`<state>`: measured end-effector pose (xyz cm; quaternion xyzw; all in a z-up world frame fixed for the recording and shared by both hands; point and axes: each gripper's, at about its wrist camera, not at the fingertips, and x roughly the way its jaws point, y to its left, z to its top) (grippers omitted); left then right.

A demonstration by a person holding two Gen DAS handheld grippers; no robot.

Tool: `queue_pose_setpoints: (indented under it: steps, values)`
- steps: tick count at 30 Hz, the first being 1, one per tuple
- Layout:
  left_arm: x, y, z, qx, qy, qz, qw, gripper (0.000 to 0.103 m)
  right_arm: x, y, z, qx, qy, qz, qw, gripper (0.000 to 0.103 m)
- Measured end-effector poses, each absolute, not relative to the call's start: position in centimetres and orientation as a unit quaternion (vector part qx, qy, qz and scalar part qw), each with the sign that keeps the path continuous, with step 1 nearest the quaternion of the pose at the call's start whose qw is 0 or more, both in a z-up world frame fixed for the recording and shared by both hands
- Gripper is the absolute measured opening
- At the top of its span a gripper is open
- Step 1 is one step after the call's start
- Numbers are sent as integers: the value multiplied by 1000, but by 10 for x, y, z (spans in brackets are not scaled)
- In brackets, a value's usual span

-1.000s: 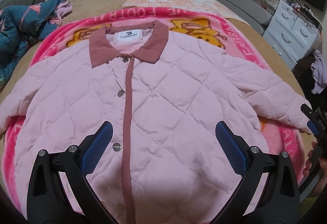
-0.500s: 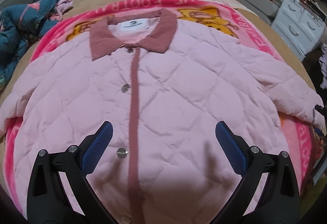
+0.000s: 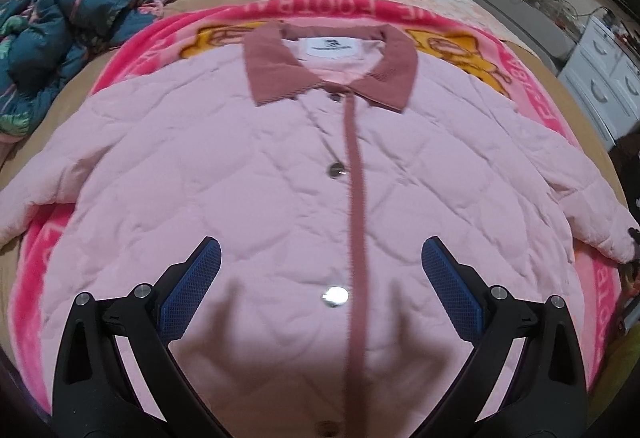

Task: Fold large clothes
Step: 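Grasp the pink sleeve cuff with the right tool and lift it, then carry the held sleeve across the jacket body with the right tool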

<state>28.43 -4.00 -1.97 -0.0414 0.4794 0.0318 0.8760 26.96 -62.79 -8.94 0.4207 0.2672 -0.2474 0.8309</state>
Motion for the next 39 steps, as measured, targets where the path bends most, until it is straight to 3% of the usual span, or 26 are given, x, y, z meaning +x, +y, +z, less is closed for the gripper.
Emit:
queue_pose_setpoints:
  steps: [10,22,39]
  values:
    - [282,-9,14,-51,447,49,892,94,277,-579,-6,326,211,-161,908,18]
    - [275,23,37,-81,422,47,902,94,300,-501,62,300,191,-35,934,16]
    - [267,91,47,-97,385,80,914,94,328,-361,125,208,182,73,958,16]
